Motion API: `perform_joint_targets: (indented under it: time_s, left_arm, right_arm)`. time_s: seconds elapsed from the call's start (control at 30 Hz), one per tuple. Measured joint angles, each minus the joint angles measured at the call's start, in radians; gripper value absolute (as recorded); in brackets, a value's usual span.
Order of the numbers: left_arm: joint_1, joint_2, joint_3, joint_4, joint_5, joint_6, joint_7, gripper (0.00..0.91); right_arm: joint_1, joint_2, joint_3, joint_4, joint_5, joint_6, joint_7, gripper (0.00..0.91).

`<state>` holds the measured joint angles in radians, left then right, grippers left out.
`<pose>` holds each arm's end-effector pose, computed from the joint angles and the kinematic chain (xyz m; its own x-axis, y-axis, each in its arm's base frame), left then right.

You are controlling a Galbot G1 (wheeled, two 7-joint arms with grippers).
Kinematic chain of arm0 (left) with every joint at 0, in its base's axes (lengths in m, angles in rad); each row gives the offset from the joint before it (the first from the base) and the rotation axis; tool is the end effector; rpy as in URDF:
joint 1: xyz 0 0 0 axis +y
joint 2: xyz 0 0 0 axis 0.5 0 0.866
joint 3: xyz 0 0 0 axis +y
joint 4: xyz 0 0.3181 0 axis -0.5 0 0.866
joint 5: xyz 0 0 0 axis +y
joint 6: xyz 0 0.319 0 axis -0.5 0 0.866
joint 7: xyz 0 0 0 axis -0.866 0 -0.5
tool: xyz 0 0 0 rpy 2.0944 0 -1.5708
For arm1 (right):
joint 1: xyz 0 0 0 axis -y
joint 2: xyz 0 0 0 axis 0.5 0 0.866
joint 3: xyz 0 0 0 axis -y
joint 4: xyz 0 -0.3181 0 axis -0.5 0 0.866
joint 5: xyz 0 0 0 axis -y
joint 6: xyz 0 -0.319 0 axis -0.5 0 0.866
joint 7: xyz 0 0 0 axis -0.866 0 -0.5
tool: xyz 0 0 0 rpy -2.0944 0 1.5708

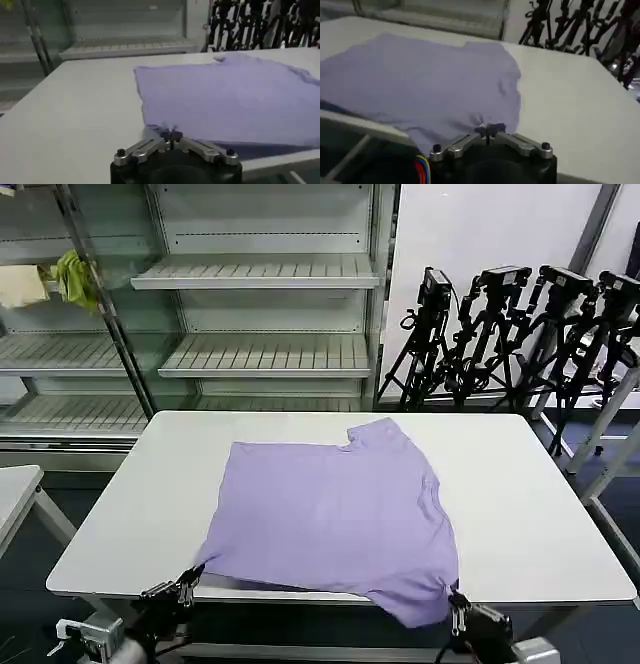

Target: Fold and organize the clothes.

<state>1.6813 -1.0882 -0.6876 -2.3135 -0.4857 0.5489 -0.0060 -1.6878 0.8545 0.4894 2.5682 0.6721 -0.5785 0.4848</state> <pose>0.1436 0.0815 -0.1961 -0.8813 0.1810 0.4365 0.2029 0.9792 0.0037 0.1137 -0.0284 -0.1368 -0.9028 -0.1474 0.4039 -0.1892 0.9798 -0.0654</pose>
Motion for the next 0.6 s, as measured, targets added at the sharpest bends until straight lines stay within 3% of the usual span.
perform_joint_targets:
  time_s: [0.27,0.6]
  left_arm:
    - [-0.072,0.023,0.019,0.047,-0.019,0.0,0.0,0.0]
    - [-0.176,0.027,0.08,0.124,-0.019,0.002,-0.002,0.01]
  right_arm:
    - [0.169,0.015,-0.033,-0.01,0.04,0.0,-0.017,0.0]
    - [0.317,0.029,-0.051,-0.165,0.051,0.0,-0.045,0.0]
